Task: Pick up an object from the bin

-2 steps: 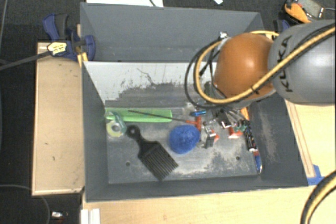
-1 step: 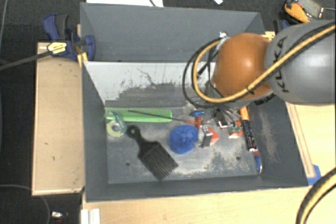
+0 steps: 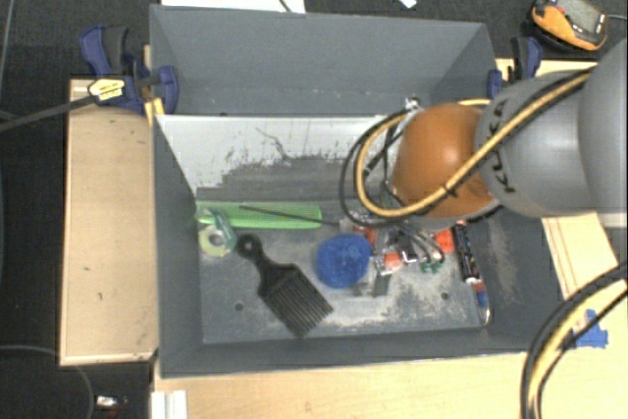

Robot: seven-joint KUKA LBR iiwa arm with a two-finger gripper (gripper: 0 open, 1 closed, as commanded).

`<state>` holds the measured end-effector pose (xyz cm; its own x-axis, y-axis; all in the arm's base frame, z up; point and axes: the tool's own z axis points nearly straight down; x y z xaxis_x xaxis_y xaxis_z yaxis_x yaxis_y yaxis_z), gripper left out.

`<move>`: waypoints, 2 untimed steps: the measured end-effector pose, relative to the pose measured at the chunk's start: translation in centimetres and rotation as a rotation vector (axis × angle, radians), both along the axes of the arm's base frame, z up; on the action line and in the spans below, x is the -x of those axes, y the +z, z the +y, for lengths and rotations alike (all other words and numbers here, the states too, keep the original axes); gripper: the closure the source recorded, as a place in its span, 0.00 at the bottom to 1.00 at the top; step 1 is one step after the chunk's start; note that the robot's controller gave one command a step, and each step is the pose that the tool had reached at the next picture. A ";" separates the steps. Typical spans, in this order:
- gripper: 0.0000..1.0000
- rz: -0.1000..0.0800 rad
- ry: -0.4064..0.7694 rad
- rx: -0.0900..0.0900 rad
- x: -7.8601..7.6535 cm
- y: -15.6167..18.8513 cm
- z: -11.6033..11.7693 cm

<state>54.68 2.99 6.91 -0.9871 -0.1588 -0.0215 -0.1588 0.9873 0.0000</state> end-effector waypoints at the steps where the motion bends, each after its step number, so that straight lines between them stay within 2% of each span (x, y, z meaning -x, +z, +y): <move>1: 1.00 0.001 -0.194 -0.005 0.6 0.1 1.7; 2: 1.00 0.001 -0.195 -0.005 0.6 0.2 1.7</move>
Offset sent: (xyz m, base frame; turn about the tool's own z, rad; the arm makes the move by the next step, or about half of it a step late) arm 0.0000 0.0000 0.0000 0.0000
